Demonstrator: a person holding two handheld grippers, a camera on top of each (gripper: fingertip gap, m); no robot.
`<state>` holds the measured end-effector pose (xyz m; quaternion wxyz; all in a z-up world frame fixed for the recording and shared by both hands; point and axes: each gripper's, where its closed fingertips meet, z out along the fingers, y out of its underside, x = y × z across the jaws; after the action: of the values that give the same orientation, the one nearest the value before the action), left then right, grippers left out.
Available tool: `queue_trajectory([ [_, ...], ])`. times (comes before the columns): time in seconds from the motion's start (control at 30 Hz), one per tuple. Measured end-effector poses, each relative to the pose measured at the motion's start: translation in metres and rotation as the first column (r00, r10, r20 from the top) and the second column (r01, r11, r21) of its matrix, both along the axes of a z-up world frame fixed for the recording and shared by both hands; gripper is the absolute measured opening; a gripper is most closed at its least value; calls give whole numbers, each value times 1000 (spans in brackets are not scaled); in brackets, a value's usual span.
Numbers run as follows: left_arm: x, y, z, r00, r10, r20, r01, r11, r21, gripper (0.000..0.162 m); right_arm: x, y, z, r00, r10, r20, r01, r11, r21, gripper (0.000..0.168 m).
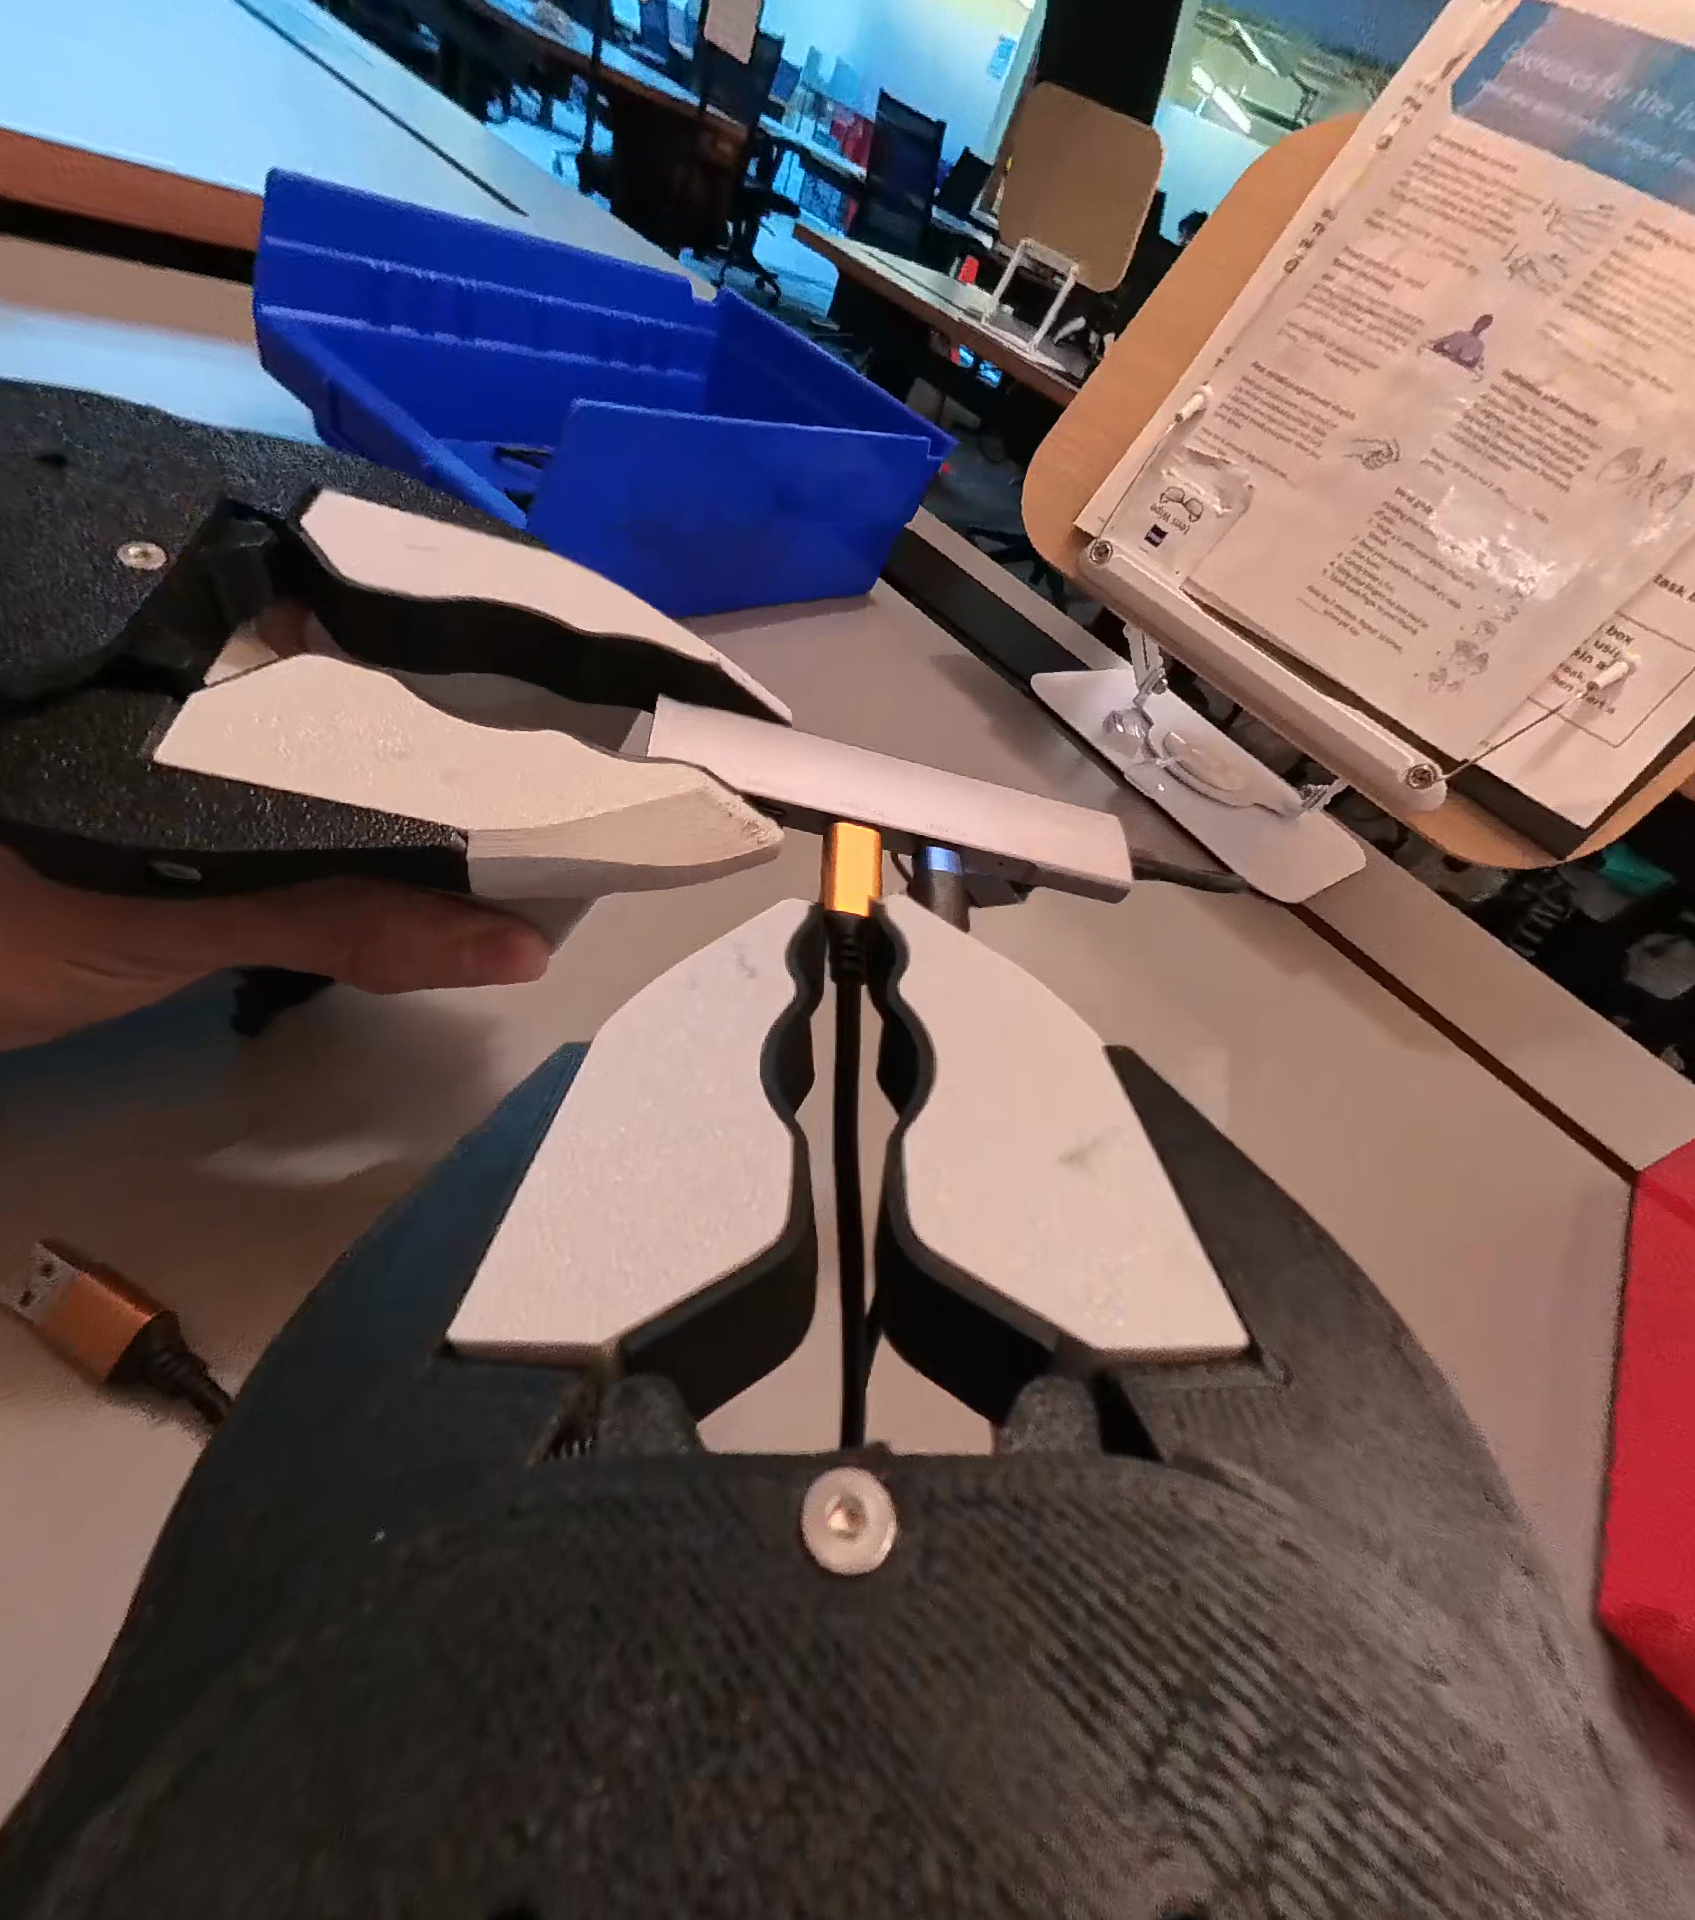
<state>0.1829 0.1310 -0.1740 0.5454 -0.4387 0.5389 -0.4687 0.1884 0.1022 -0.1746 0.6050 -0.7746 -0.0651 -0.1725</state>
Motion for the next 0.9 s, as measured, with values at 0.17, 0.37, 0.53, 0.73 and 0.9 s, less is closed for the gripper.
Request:
queue_trajectory([
  [0.17,-10,27,17,996,60,61,-60,998,-5,25,5,-9,5,994,-26,-103,33,997,67,0],
  [0.37,-10,14,20,997,30,77,-30,1000,-6,24,-17,-2,19,984,117,-137,-98,986,137,20],
  [0.53,-9,5,20,995,3,101,5,996,-84,24,-7,6,14,994,16,-110,-4,995,103,15],
  [0.73,-10,7,22,991,-6,135,25,989,-143,24,-8,9,17,978,7,-210,25,988,152,12],
  [0.9,-11,8,21,990,-17,141,39,987,-153,24,-10,10,18,916,36,-398,50,977,205,11],
])
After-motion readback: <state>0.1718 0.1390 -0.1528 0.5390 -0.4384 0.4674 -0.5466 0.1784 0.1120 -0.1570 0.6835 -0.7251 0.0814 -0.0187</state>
